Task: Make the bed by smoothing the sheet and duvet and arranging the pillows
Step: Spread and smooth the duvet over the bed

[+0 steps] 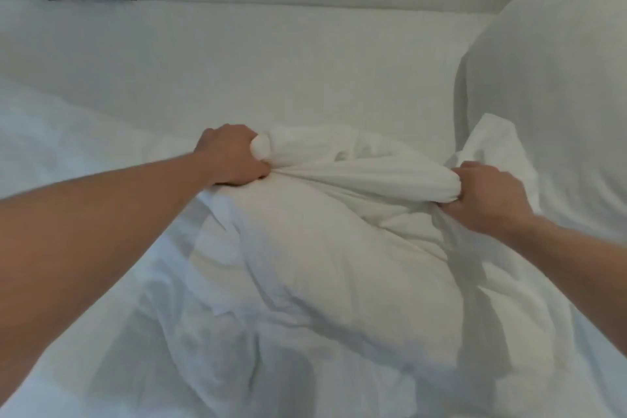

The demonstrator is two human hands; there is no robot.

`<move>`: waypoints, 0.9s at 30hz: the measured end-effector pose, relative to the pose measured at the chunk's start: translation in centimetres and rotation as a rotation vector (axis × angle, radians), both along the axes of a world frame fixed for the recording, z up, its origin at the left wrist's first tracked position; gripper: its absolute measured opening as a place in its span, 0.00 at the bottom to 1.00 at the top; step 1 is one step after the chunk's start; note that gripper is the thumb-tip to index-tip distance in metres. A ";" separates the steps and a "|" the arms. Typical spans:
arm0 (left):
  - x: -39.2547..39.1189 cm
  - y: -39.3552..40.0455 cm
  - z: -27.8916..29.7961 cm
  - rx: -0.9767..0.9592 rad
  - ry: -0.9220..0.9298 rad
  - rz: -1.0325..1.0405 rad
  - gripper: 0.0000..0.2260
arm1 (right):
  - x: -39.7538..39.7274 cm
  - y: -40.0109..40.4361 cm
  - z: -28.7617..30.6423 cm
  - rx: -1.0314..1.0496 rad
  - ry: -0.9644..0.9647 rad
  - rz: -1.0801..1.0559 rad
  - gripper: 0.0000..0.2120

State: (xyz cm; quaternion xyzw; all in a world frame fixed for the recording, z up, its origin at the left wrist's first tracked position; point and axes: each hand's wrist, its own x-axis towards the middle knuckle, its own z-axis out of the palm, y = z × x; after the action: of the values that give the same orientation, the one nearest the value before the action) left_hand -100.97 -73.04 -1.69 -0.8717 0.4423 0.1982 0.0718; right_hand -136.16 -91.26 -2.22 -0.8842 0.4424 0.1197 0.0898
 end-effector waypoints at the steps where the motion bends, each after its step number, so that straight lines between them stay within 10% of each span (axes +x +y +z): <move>1: 0.4 -1.4 1.7 -0.070 -0.027 0.014 0.14 | 0.4 -1.2 1.4 -0.051 -0.036 -0.022 0.16; 4: 2.2 -5.4 4.9 -0.223 -0.092 0.101 0.17 | 3.1 -4.9 3.8 -0.140 -0.145 -0.112 0.17; 9: 1.7 -7.3 3.6 -0.189 -0.093 0.104 0.32 | 6.3 -6.8 3.5 -0.064 -0.136 -0.196 0.51; 18: -12.2 10.6 -5.1 -0.251 0.075 -0.055 0.27 | -8.3 8.1 -4.4 0.042 -0.351 -0.240 0.33; 22: -15.0 17.1 -8.0 0.153 0.134 -0.043 0.37 | -14.9 13.5 -6.4 0.060 -0.315 -0.620 0.40; 27: -17.8 16.0 -11.5 0.141 0.078 -0.155 0.48 | -15.9 11.2 -8.1 0.179 -0.515 -1.100 0.39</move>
State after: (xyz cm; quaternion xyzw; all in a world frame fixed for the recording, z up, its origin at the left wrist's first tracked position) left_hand -118.79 -57.07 -13.15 -0.8193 0.4959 0.2564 0.1307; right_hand -152.07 -80.11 -10.29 -0.5158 0.7863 -0.1253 0.3164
